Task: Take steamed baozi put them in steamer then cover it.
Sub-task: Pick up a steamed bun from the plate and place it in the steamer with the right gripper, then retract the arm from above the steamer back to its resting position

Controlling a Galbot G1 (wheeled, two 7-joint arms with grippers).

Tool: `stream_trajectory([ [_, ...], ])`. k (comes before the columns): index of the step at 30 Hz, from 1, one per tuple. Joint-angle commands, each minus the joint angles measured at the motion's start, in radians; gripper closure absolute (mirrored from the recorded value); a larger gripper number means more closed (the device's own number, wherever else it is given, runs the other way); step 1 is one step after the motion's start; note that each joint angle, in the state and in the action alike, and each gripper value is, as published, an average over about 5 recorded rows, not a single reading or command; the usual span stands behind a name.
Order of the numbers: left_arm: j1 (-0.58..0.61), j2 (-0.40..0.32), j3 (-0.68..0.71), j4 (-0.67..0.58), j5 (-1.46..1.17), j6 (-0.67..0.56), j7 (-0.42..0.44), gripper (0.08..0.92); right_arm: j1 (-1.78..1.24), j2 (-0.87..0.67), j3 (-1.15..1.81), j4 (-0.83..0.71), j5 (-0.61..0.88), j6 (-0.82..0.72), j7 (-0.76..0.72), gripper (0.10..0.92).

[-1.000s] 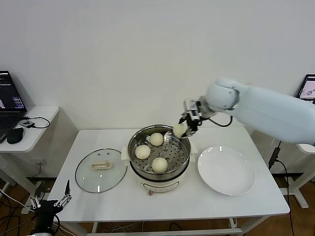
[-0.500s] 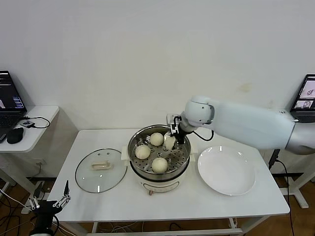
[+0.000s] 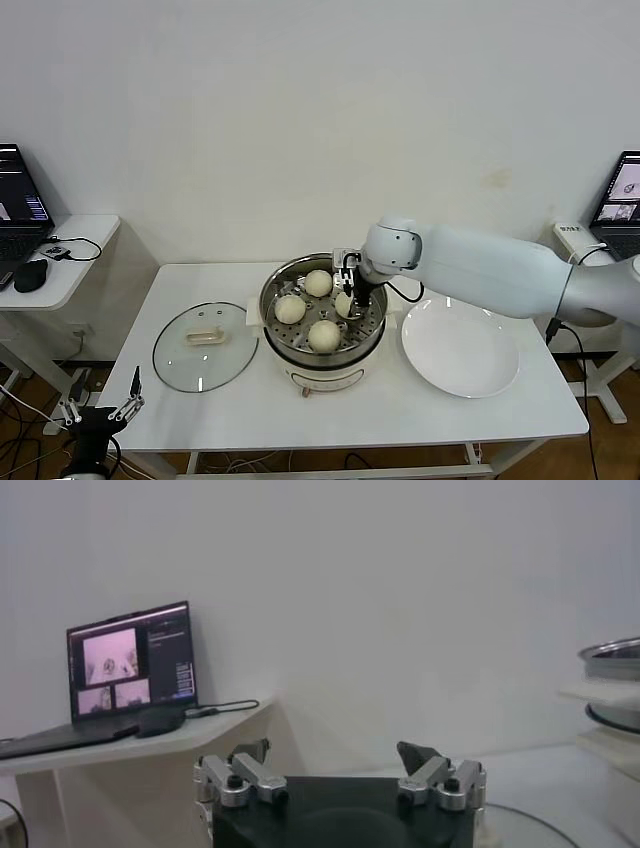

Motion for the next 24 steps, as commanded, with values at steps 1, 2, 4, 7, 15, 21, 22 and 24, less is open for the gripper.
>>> stream_trajectory([
  [1, 0.001, 0.000, 0.000, 0.000, 0.001, 0.000, 0.000, 0.177, -0.035, -0.005, 0.028, -0.009, -0.026, -0.012, 0.023, 0.413],
  [2, 0.002, 0.000, 0.000, -0.001, 0.000, 0.000, 0.000, 0.177, -0.036, -0.011, 0.036, -0.005, -0.024, -0.012, 0.024, 0.392],
  [4, 0.002, 0.000, -0.001, -0.003, 0.000, 0.000, -0.001, 0.177, -0.033, -0.030, 0.057, 0.012, -0.015, -0.012, 0.026, 0.336],
  [7, 0.003, 0.001, -0.002, -0.004, 0.000, 0.001, -0.002, 0.177, -0.023, -0.076, 0.100, 0.062, 0.012, -0.017, 0.036, 0.255],
  [15, -0.009, 0.008, 0.002, 0.002, -0.006, 0.010, -0.020, 0.177, -0.049, -0.301, 0.242, 0.309, 0.093, -0.005, 0.171, 0.203],
  [21, -0.026, 0.008, 0.013, 0.015, -0.007, -0.003, -0.042, 0.177, -0.459, -0.506, 0.582, 0.444, 0.100, 0.218, 0.518, 0.203],
  [22, -0.030, 0.008, 0.015, 0.018, -0.007, -0.011, -0.051, 0.177, -0.584, -0.526, 0.685, 0.456, 0.074, 0.270, 0.563, 0.203],
  [24, -0.039, 0.006, 0.017, 0.022, -0.002, -0.026, -0.072, 0.177, -0.850, -0.547, 0.920, 0.472, 0.012, 0.376, 0.633, 0.203],
])
